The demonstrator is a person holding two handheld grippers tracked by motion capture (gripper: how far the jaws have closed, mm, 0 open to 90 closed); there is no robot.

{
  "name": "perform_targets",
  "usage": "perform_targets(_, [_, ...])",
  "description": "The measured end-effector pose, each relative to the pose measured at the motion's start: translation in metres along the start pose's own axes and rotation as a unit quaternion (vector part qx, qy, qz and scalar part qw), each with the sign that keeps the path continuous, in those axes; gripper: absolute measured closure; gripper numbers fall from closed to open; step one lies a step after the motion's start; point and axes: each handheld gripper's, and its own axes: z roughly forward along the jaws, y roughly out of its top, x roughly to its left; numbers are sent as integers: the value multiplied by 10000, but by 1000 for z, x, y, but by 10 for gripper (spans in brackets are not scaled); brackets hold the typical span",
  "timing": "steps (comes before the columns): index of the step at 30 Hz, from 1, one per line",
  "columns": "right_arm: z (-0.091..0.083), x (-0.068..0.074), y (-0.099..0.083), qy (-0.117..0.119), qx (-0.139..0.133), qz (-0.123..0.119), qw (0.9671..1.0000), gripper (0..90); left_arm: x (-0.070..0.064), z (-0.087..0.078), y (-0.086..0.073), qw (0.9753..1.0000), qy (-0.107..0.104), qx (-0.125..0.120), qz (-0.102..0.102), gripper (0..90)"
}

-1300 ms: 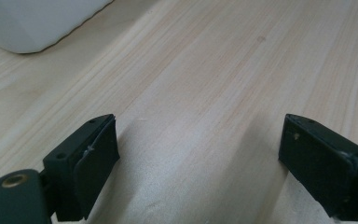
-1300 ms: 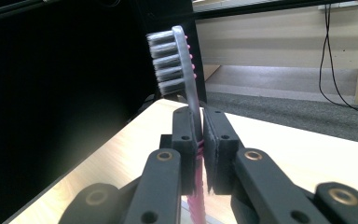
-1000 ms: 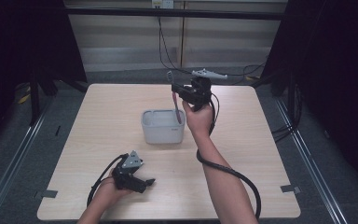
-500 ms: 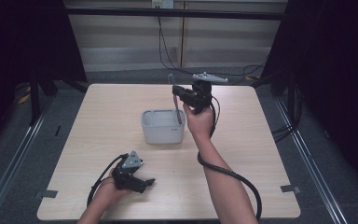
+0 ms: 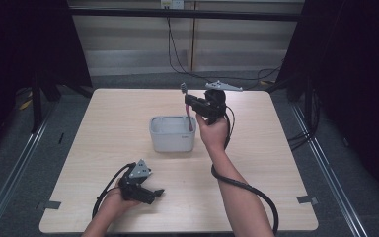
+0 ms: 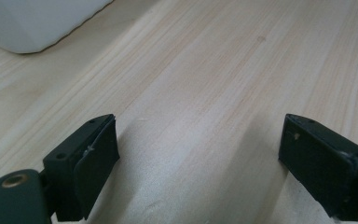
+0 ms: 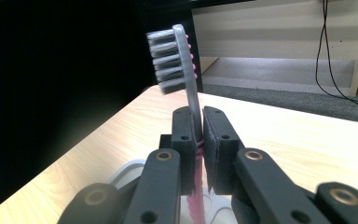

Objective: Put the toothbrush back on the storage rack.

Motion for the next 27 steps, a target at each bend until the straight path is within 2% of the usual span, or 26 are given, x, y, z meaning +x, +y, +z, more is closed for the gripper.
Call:
perform_targets(15, [-3, -1, -10, 8, 73, -84, 9999, 833, 0, 0, 0, 10000, 8, 0, -1, 114])
perform_targets(27, [-5, -4, -20, -6, 183, -52, 9998, 833, 0, 0, 0, 10000, 3, -4, 0, 115])
